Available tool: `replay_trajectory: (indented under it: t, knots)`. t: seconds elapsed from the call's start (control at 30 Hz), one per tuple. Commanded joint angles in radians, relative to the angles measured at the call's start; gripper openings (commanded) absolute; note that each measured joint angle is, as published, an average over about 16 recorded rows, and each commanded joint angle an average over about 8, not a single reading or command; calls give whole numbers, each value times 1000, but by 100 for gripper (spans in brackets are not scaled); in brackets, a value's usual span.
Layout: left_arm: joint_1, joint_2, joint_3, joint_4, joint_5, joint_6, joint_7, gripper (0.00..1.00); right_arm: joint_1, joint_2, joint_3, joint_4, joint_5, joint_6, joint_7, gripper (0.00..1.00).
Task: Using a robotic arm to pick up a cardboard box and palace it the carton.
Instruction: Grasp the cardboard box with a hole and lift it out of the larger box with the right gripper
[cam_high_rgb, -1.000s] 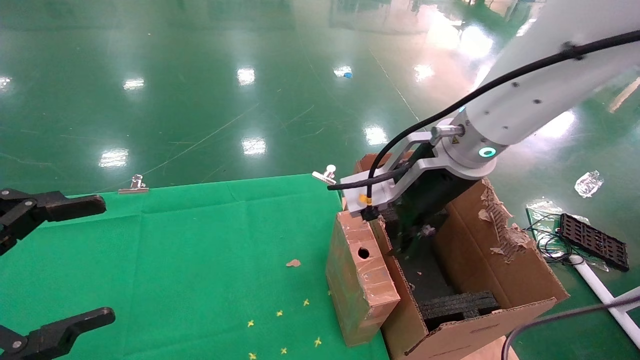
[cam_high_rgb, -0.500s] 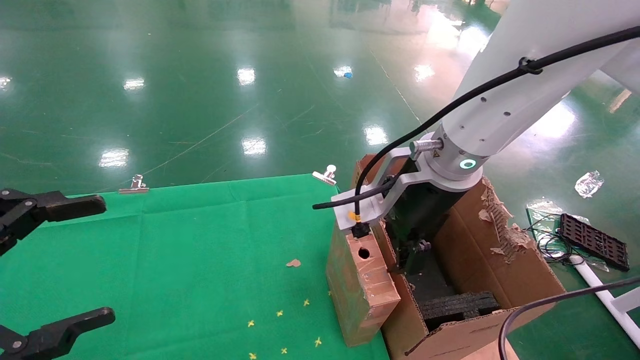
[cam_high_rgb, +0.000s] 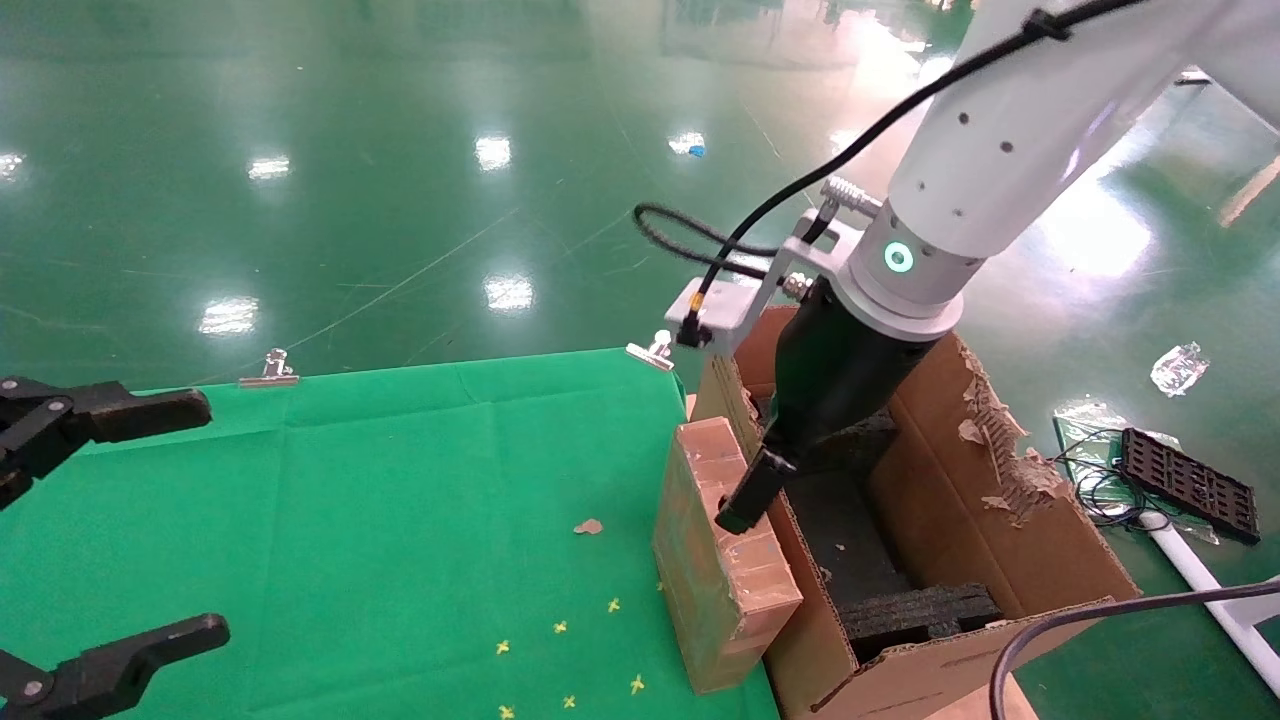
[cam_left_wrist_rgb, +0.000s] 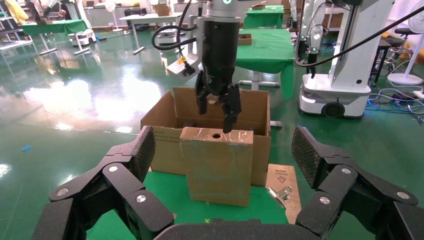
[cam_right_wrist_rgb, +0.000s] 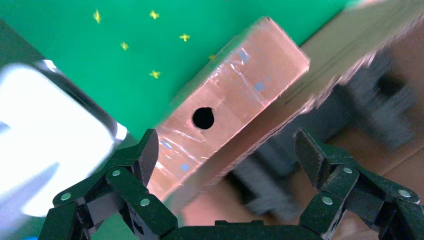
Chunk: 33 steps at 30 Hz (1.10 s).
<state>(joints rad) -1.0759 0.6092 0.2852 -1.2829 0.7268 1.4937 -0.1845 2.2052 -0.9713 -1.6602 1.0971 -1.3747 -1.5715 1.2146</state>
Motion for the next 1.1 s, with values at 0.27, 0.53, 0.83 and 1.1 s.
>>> replay_trajectory:
  t: [0.27,0.53,0.83,1.1]
  knots:
    - [0,0,1,0,0,0,0,100,-65,-53,-60,-185,91,5,126,100]
    - [0,0,1,0,-1,-1,1,92,-94,-80,-84,-249,96,22,111,21]
    - [0,-1,2,0,-1,-1,1,4,-108,-83,-90,-265,84,63,117,0]
    - [-1,-1,2,0,-2,-1,1,0,-120,-83,-93,-278,79,77,116,0]
